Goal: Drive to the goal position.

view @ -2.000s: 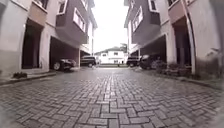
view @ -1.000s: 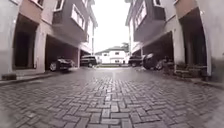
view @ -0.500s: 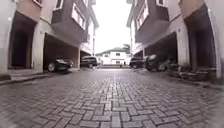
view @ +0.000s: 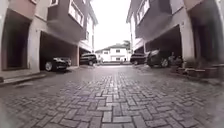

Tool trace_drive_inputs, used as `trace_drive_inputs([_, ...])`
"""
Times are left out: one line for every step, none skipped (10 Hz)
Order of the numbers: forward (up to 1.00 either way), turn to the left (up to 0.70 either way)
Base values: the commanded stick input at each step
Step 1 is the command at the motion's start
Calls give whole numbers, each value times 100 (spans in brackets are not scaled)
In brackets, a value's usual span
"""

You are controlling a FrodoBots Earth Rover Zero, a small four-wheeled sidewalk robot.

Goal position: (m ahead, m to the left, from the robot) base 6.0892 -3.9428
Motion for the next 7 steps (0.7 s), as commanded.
trace_drive_inputs([70, 0])
trace_drive_inputs([70, 0])
trace_drive_inputs([70, 0])
trace_drive_inputs([70, 0])
trace_drive_inputs([70, 0])
trace_drive_inputs([70, 0])
trace_drive_inputs([70, 0])
